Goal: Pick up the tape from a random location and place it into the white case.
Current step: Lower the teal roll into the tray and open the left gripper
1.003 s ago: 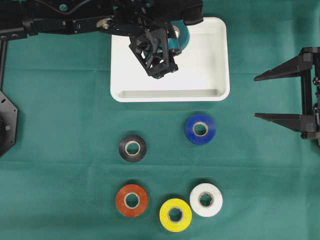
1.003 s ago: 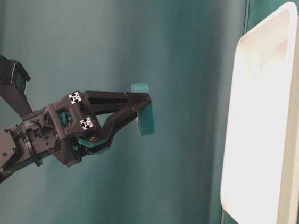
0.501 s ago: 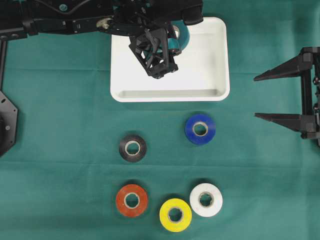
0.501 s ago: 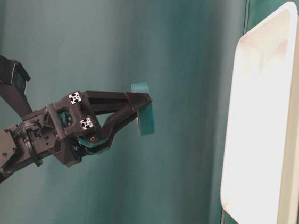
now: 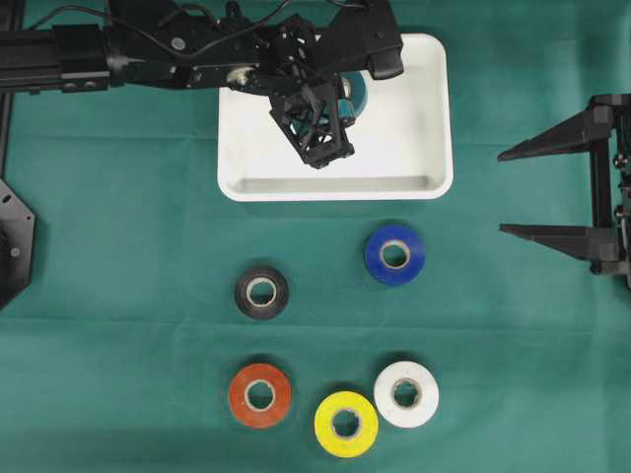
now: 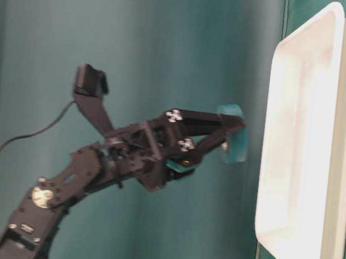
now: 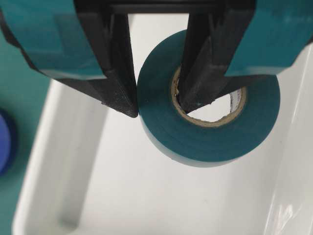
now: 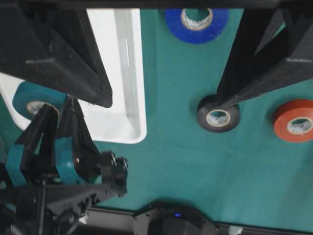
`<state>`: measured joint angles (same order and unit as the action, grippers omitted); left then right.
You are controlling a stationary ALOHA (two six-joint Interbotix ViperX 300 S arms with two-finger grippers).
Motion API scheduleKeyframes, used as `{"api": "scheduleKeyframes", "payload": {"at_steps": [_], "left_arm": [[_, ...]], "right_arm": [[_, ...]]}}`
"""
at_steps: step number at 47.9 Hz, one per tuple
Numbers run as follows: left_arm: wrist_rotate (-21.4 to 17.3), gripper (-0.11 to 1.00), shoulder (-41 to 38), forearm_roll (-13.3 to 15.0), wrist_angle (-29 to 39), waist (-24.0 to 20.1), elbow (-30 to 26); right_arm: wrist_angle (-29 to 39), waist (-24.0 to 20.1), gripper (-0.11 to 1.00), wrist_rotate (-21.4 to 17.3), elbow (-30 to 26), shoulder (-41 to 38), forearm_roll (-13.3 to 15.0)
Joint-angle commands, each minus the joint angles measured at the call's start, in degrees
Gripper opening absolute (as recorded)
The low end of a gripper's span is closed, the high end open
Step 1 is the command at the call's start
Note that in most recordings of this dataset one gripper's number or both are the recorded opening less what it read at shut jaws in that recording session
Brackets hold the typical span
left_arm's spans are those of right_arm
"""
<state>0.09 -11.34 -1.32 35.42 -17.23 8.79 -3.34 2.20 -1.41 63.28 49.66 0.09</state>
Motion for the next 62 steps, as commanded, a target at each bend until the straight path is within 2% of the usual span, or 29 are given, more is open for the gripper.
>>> {"api": "scheduleKeyframes", "payload": {"at_steps": [1, 24, 35, 48, 50, 58, 62], "left_arm": [[-0.09, 0.22, 0.18, 0.09, -2.11, -0.79, -0.09], [-0.26, 0.22, -7.21, 0.09, -5.62, -1.58, 1.14], [-1.85, 0.22, -7.38, 0.18, -5.45, -1.49, 1.14], [-1.93, 0.22, -7.29, 0.35, -5.8, -1.49, 1.23], [-1.93, 0.29, -7.29, 0.35, -6.06, -1.49, 1.23], [-2.64, 0.8, -7.21, 0.35, -6.59, -1.58, 1.41], [-3.34, 0.96, -7.21, 0.35, -6.5, -1.49, 1.41]], "right_arm": [[-0.35, 0.09, 0.91, 0.09, -1.58, -0.26, 0.0], [-0.53, 1.05, 0.91, 0.09, -1.58, -0.35, 0.0], [-0.44, 1.23, 0.91, 0.0, -1.58, -0.26, 0.0], [-0.44, 1.32, 0.91, 0.09, -1.76, -0.35, 0.0], [-0.44, 1.41, 0.91, 0.09, -1.76, -0.26, 0.0], [-0.26, 1.32, 0.91, 0.09, -1.76, -0.26, 0.0], [-0.26, 1.32, 0.91, 0.09, -1.76, -0.35, 0.0]]}}
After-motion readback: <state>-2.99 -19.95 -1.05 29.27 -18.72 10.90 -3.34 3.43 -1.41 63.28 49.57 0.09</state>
